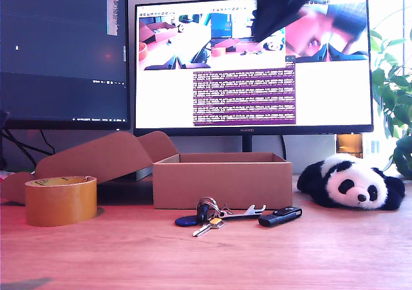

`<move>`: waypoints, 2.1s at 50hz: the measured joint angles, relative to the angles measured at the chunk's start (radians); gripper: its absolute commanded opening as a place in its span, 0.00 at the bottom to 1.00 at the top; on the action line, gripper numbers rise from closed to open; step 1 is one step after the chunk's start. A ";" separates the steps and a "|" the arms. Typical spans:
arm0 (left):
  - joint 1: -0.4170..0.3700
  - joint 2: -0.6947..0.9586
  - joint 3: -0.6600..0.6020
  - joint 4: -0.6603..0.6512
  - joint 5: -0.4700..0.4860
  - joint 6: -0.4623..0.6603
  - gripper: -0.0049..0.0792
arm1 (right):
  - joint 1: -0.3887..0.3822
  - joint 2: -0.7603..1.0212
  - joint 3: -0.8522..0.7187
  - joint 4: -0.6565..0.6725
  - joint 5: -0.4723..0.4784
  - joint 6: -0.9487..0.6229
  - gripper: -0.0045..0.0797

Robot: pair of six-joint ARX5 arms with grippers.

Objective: Pick up the laser pointer and place it inside the cardboard box

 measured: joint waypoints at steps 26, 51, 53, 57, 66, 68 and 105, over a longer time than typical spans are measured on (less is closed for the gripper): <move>0.032 0.000 0.000 0.026 -0.288 0.000 0.04 | -0.094 -0.495 -0.686 0.301 0.039 -0.014 0.04; 0.261 0.000 -0.023 0.090 -0.259 -0.001 0.04 | -0.230 -0.796 -1.089 0.527 0.064 0.117 0.04; 0.282 0.000 -0.027 0.087 -0.252 -0.001 0.04 | -0.240 -0.823 -1.112 0.539 0.076 0.119 0.04; 0.330 0.000 -0.028 0.089 -0.237 -0.001 0.04 | -0.255 -0.872 -1.170 0.552 0.095 0.119 0.04; 0.397 0.000 -0.028 0.088 -0.224 -0.006 0.04 | -0.303 -0.986 -1.314 0.579 0.103 0.109 0.04; 0.402 0.000 -0.028 0.087 -0.224 -0.006 0.04 | -0.315 -1.015 -1.334 0.579 0.101 0.105 0.04; 0.402 0.000 -0.028 0.000 -0.223 -0.021 0.04 | -0.402 -1.255 -1.357 0.440 -0.161 0.027 0.04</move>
